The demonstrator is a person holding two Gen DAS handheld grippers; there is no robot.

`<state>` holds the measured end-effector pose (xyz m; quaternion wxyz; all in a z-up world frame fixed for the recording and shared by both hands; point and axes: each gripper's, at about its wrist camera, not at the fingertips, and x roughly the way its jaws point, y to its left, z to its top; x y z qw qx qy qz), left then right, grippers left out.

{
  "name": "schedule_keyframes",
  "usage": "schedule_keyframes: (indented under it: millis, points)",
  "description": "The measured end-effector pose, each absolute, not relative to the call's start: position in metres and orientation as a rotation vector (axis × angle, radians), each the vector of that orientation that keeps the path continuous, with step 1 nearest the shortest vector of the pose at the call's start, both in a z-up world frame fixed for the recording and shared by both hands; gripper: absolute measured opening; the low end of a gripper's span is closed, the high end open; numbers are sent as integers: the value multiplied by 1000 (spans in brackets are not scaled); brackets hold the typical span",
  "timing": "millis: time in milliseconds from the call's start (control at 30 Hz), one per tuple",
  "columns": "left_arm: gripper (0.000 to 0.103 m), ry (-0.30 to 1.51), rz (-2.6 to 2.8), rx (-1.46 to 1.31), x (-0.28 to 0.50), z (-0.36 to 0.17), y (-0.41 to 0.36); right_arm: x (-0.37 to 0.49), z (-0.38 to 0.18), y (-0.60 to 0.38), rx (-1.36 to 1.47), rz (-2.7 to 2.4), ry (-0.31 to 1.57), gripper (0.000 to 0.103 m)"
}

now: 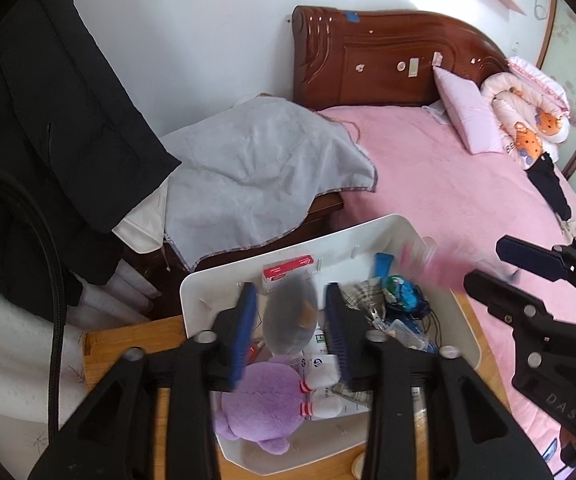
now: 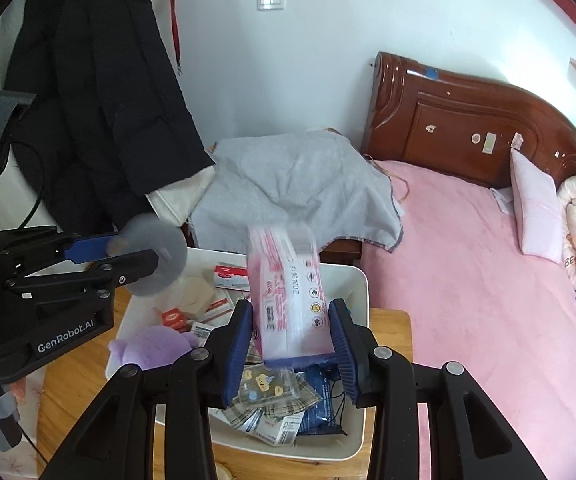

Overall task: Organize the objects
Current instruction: 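Open both grippers to drop the pouch and packet into the tray, then move the right gripper to the gold compact and grasp it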

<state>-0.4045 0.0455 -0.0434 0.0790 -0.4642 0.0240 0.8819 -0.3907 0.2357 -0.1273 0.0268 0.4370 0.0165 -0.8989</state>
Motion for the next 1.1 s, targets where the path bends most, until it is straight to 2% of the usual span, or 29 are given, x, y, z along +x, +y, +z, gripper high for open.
schedule_keyframes:
  millis: [33,67,133,233,533,867,1000,1100]
  points:
    - [75,67,2640,-1398,-406,-46,45,-393,-131,236,1364,-2769,48,42]
    - [92,52,2631,-1409,-407,-49,45,-394,-135,235,1378,-2760,45,44]
    - [92,19,2631,-1428,-407,-52,41,-394,-141,235,1401,-2760,39,62]
    - [94,-36,2615,-1450,-406,-56,34,-386,-146,236,1380,-2760,4,68]
    - [94,-124,2662,-1458,-391,-51,12,-352,-152,226,1324,-2717,42,68]
    - [95,-241,2705,-1409,-334,-41,-12,-311,-150,219,1226,-2684,-39,68]
    - [95,-314,2705,-1423,-303,-43,-21,-291,-152,218,1182,-2688,-87,78]
    - [95,-337,2709,-1444,-280,-47,-26,-272,-155,214,1149,-2704,-86,79]
